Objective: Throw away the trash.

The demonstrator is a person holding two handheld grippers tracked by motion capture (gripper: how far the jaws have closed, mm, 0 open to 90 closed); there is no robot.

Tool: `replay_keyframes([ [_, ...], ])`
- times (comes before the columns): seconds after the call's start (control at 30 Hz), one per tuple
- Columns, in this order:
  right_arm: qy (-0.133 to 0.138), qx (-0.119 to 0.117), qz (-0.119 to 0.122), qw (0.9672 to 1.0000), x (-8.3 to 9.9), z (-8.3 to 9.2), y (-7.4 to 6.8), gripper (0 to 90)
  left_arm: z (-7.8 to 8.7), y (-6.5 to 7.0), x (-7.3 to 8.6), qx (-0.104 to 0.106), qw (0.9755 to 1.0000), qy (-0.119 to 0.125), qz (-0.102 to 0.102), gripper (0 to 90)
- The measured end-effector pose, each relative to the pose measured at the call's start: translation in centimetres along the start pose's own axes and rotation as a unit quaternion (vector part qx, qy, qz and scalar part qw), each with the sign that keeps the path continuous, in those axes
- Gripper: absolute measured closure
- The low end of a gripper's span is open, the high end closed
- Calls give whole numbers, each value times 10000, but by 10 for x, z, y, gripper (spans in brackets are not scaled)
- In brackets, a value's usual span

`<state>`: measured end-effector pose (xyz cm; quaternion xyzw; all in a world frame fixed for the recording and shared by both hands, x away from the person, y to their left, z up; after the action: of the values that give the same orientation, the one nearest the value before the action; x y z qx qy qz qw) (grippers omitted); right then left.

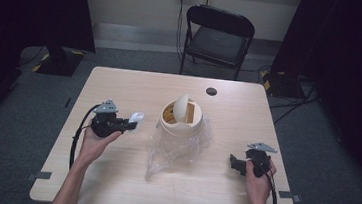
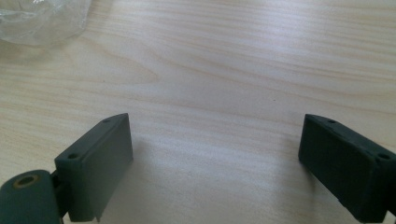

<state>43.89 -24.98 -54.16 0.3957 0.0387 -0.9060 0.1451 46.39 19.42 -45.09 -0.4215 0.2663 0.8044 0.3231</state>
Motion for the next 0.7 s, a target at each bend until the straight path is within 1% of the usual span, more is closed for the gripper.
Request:
replay_keyframes([
  [0.07, -1, 0, -1, 10000, 0, 0, 0, 89, 1, 1, -6, 25, 10000, 41, -66, 794],
  [0.1, 1, 1, 0, 10000, 0, 0, 0, 90, 2, 2, -8, 60, 9999, 98, -31, 794],
  [0.23, 1, 0, -1, 10000, 0, 0, 0, 89, 3, 5, -15, 125, 9998, 102, -102, 793],
  [0.27, 2, 0, -8, 10000, 0, 0, 0, 89, 4, 5, -17, 128, 9997, 119, -159, 794],
  [0.3, -1, 0, -1, 10000, 0, 0, 0, 89, 4, 5, -17, 128, 9997, 119, -159, 794],
  [0.33, 2, 1, -6, 10000, 0, 0, 0, 90, 5, 7, -24, 157, 9994, 277, -150, 794],
  [0.37, 1, 1, 0, 10000, 0, 0, 0, 90, 5, 8, -26, 109, 9994, 269, -187, 794],
  [0.4, 1, 1, 0, 10000, 0, 0, 0, 90, 5, 8, -26, 109, 9994, 269, -187, 794],
  [0.6, 3, 1, -5, 10000, 0, 0, 0, 89, 0, 18, -44, 206, 9988, 268, -356, 794],
  [0.7, 2, 0, -6, 10000, 0, 0, 0, 89, -1, 22, -50, 226, 9985, 228, -436, 794],
])
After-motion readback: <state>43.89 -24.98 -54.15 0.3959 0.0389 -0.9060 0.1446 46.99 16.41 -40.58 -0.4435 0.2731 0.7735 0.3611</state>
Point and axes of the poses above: each handheld gripper's, and its own axes: z roughly backward along the jaws, x roughly out of its underside, y roughly to its right, the point moved 6 cm from there along -z, roughly forward along the jaws, and after that the axes turned 2 degrees about z, right-handed, at the moved point
